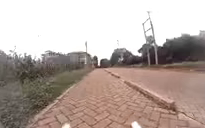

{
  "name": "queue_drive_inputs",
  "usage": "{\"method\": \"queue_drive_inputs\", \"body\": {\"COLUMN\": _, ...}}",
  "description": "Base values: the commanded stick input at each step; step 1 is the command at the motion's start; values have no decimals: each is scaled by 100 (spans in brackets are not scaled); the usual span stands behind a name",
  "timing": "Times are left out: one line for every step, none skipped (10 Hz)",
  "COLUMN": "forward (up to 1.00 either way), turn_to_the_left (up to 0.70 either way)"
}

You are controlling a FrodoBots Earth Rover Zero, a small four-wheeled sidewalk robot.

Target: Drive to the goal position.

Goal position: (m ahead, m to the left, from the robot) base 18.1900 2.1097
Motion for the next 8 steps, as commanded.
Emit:
{"method": "queue_drive_inputs", "body": {"forward": 70, "turn_to_the_left": 1}}
{"method": "queue_drive_inputs", "body": {"forward": 70, "turn_to_the_left": 2}}
{"method": "queue_drive_inputs", "body": {"forward": 70, "turn_to_the_left": 0}}
{"method": "queue_drive_inputs", "body": {"forward": 70, "turn_to_the_left": 0}}
{"method": "queue_drive_inputs", "body": {"forward": 70, "turn_to_the_left": 0}}
{"method": "queue_drive_inputs", "body": {"forward": 70, "turn_to_the_left": 0}}
{"method": "queue_drive_inputs", "body": {"forward": 70, "turn_to_the_left": 0}}
{"method": "queue_drive_inputs", "body": {"forward": 70, "turn_to_the_left": 1}}
